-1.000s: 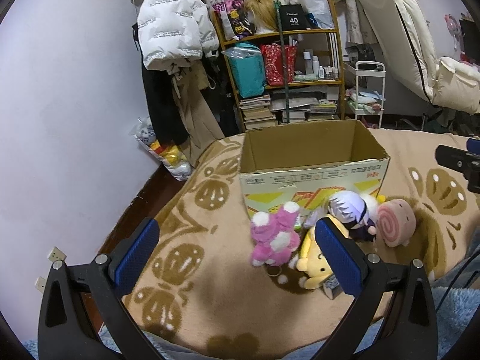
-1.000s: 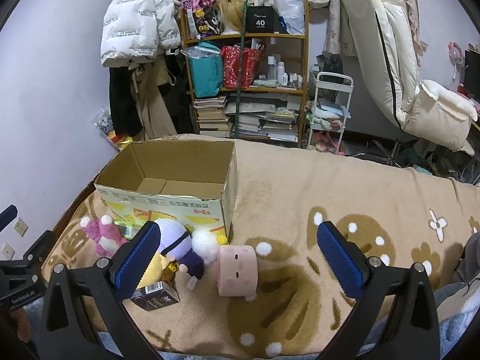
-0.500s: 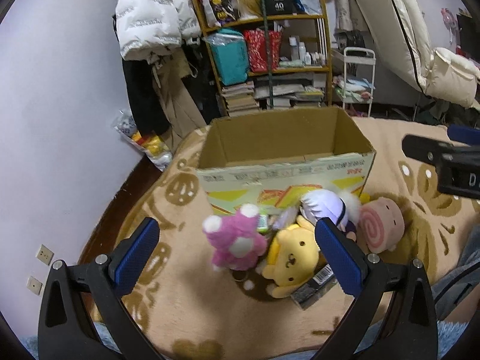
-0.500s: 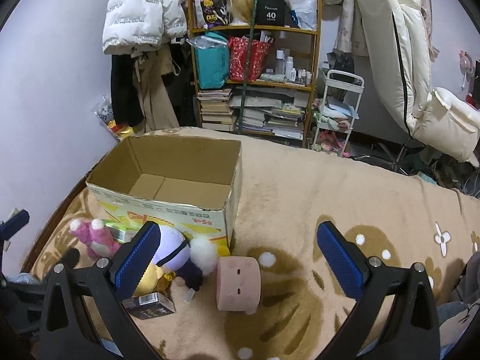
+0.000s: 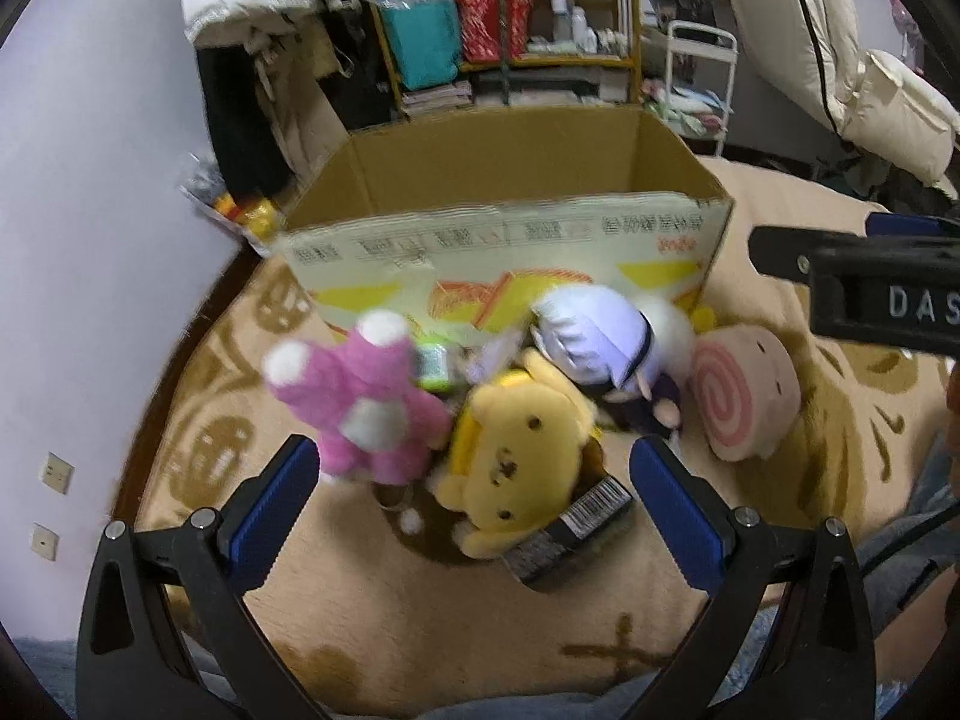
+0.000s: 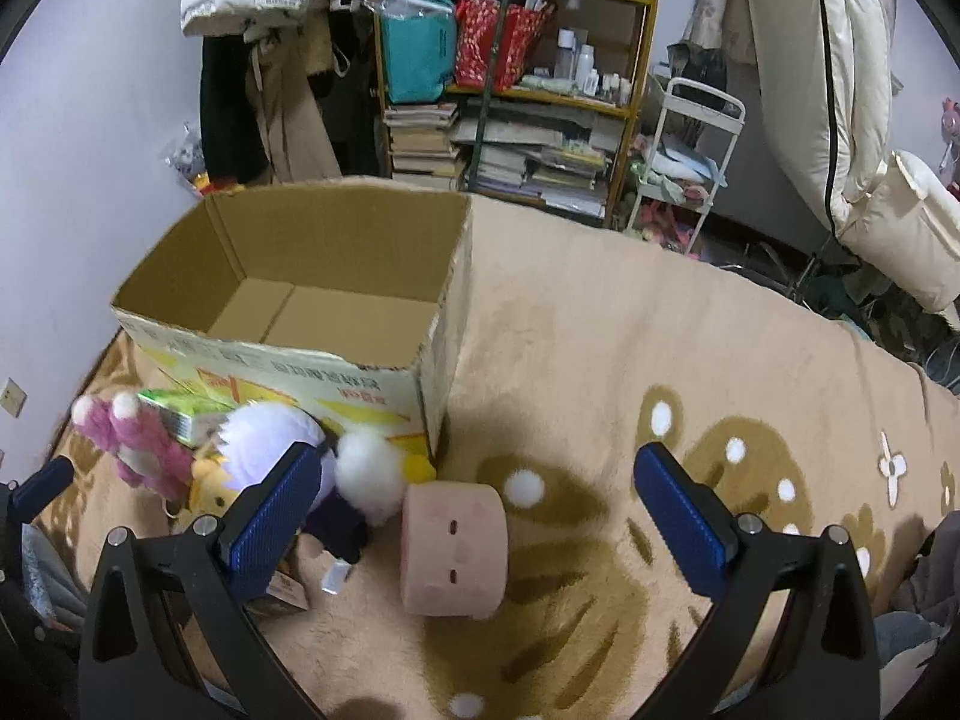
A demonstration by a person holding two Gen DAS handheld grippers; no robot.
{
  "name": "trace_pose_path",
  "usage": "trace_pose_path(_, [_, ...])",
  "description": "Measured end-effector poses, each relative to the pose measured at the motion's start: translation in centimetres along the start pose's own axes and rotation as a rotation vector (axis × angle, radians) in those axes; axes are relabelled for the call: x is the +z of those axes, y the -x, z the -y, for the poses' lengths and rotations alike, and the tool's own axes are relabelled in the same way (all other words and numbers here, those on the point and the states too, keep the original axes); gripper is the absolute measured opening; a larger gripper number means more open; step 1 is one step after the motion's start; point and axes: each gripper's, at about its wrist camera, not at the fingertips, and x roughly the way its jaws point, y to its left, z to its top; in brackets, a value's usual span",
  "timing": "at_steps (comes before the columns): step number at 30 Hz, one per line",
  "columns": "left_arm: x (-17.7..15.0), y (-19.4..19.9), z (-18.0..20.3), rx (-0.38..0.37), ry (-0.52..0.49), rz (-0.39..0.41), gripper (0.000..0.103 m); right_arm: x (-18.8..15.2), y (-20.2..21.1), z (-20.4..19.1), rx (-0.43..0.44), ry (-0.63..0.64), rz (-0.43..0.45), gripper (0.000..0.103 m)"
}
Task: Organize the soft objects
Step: 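Lower the left tool to the black box while the right tool approaches the pink cube plush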
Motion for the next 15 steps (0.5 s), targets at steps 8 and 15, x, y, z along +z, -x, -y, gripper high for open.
trace_pose_path(8, [-0.9,-2.3,1.9,-0.022,-0.029,-0.086,0.102,-0.6,-2.2,1.1,0.023,-0.065,-0.101,0.103])
trace_pose_path(15, [-1.4,-3.7,2.8,-0.045,-0.042,-0.159,0.102,-1.0,-3.9,1.0,0.002,-0.064,-0.171,0.103])
